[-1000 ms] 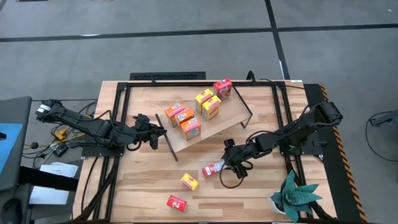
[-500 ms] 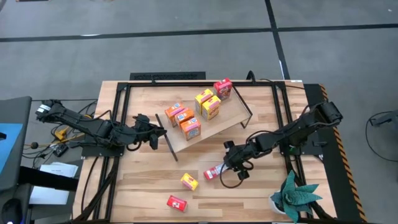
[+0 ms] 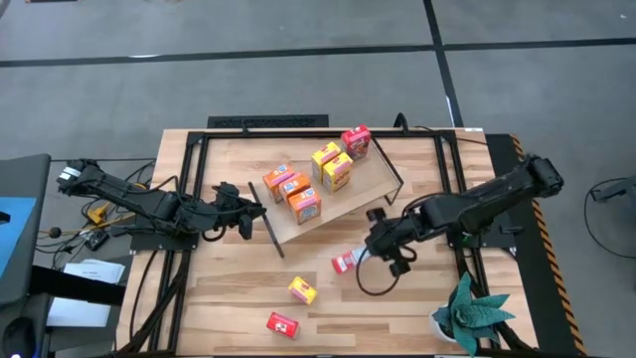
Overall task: Stack cereal on shelf
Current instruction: Put the top red cereal box on the shelf aligned with the other red cereal box
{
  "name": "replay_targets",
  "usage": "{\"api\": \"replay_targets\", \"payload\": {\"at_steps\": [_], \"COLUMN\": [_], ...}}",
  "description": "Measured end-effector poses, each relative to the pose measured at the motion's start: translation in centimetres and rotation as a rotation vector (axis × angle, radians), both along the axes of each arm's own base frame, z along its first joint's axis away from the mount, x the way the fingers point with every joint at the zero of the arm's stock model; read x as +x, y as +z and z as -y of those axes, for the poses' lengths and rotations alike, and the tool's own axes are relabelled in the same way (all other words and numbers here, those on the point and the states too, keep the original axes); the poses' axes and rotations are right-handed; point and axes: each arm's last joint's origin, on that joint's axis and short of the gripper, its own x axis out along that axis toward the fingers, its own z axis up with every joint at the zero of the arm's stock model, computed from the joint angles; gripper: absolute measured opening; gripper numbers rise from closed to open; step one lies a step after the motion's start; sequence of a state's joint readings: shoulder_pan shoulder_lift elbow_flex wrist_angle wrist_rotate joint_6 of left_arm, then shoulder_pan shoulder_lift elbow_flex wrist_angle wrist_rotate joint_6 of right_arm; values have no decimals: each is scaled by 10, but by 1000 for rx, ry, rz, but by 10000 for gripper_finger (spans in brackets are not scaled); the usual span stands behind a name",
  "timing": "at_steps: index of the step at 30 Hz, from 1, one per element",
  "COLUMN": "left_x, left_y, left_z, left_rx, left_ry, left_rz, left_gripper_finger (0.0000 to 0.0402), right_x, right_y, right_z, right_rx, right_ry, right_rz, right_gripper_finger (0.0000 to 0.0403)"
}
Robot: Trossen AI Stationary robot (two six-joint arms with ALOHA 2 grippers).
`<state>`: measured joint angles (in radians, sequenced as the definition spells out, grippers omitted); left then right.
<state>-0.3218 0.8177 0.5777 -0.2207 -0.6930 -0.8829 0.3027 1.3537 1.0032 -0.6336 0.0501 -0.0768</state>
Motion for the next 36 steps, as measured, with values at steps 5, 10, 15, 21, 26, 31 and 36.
{"api": "replay_targets", "payload": {"at_steps": [5,10,15,21,26,31,36], "left_x": [0,0,0,0,0,0,0], "left_y": [0,0,0,0,0,0,0], "left_z": [0,0,0,1,1,1,1], "left_rx": [-3,-3,-4,-15,-18,-19,-19], "left_ry": [-6,-6,-8,-32,-36,-37,-36], "left_rz": [0,0,0,-4,-4,-4,-3], "left_gripper_finger": [119,119,119,119,119,119,119], "right_x": [-5,-12,-21,-25,-27,-27,-21], "right_y": [46,82,104,119,124,118,104], "right_z": [12,31,54,70,70,66,64], "right_rx": [-168,-264,-397,-591,-789,-916,-1069], "right_ry": [-33,-80,-157,-192,-106,59,190], "right_rz": [-38,-82,-140,-148,-171,-295,-484], "right_gripper_finger": [140,141,150,149,143,146,145]}}
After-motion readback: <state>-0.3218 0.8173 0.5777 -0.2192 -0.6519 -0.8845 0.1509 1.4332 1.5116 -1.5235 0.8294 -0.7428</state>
